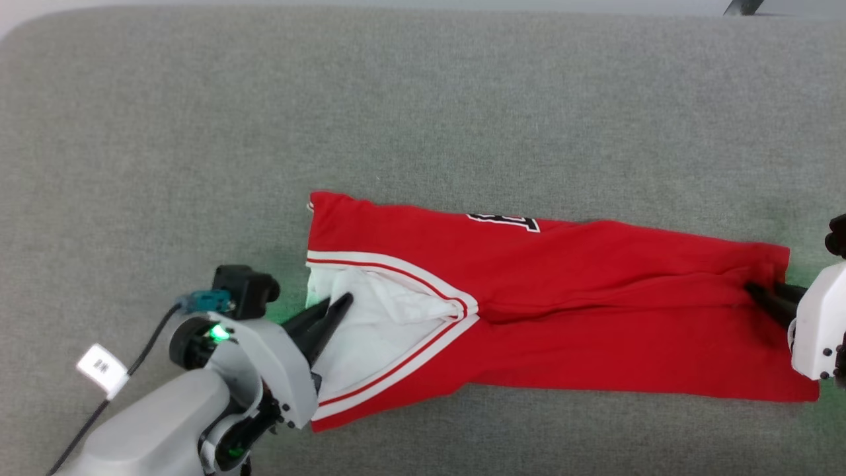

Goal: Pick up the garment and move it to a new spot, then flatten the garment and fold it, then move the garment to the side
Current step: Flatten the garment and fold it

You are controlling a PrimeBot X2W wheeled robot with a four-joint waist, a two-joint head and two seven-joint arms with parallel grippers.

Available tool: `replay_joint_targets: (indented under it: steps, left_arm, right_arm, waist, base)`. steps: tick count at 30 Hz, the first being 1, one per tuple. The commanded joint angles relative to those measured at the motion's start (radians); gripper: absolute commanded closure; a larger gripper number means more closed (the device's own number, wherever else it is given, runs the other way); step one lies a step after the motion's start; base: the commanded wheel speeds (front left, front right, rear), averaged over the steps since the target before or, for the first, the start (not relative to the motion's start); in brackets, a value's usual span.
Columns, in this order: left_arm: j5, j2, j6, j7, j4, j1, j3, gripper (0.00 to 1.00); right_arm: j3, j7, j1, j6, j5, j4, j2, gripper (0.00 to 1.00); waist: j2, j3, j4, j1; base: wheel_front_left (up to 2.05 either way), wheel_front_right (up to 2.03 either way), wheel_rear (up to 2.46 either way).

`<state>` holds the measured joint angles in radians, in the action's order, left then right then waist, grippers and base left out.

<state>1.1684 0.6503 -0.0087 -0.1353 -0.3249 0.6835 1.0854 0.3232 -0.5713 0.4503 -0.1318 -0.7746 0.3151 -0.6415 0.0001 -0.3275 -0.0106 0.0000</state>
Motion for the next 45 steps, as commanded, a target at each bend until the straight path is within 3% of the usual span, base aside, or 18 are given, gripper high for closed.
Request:
replay_joint_targets:
  steps: [1, 5, 13, 17, 24, 31, 44, 45]
  left_arm:
    - [-0.011, 0.011, 0.009, -0.016, -0.008, -0.019, -0.004, 0.0]
    - [-0.012, 0.024, 0.037, -0.076, 0.028, -0.05, -0.031, 0.0]
    - [-0.032, 0.03, 0.147, -0.126, 0.143, -0.166, -0.107, 0.0]
    - [-0.048, -0.021, 0.191, -0.13, 0.194, -0.249, -0.202, 0.0]
    - [-0.172, -0.131, 0.226, -0.129, 0.194, -0.392, -0.37, 0.0]
    - [-0.367, -0.251, 0.233, -0.129, 0.164, -0.488, -0.508, 0.0]
    - [-0.732, -0.391, 0.162, -0.129, 0.243, -0.582, -0.728, 0.0]
    - [-0.747, -0.401, 0.152, -0.129, 0.242, -0.586, -0.736, 0.0]
  right_arm:
    - [-0.004, -0.016, -0.039, 0.002, 0.002, 0.015, -0.002, 0.0]
    - [-0.034, -0.07, -0.071, 0.002, -0.027, -0.04, -0.011, 0.0]
    - [-0.144, -0.193, -0.153, 0.002, -0.043, -0.094, -0.035, 0.0]
    - [-0.18, -0.239, -0.187, 0.002, -0.036, -0.103, -0.021, 0.0]
    - [-0.249, -0.265, -0.226, 0.002, -0.015, -0.085, -0.008, 0.0]
    - [-0.312, -0.304, -0.242, 0.002, 0.016, -0.053, 0.007, 0.0]
    - [-0.373, -0.366, -0.268, 0.001, 0.072, 0.016, 0.08, 0.0]
    - [-0.376, -0.368, -0.267, 0.001, 0.077, 0.018, 0.086, 0.07]
  waist:
    - [-0.0001, 0.021, 0.0, 0.0]
    - [-0.0001, 0.061, -0.002, 0.0]
    - [-0.0001, 0.124, -0.027, 0.0]
    - [-0.0001, 0.136, -0.058, 0.0]
    - [-0.0001, 0.132, -0.117, 0.0]
    - [-0.0001, 0.134, -0.173, 0.0]
    - [-0.0001, 0.154, -0.227, 0.0]
    - [-0.0001, 0.151, -0.228, 0.0]
  base:
    - [0.0, 0.0, 0.0]
    - [0.0, 0.0, 0.0]
    - [0.0, 0.0, 0.0]
    - [0.0, 0.0, 0.0]
    - [0.0, 0.0, 0.0]
    - [0.0, 0.0, 0.0]
    - [0.0, 0.0, 0.0]
    - [0.0, 0.0, 0.0]
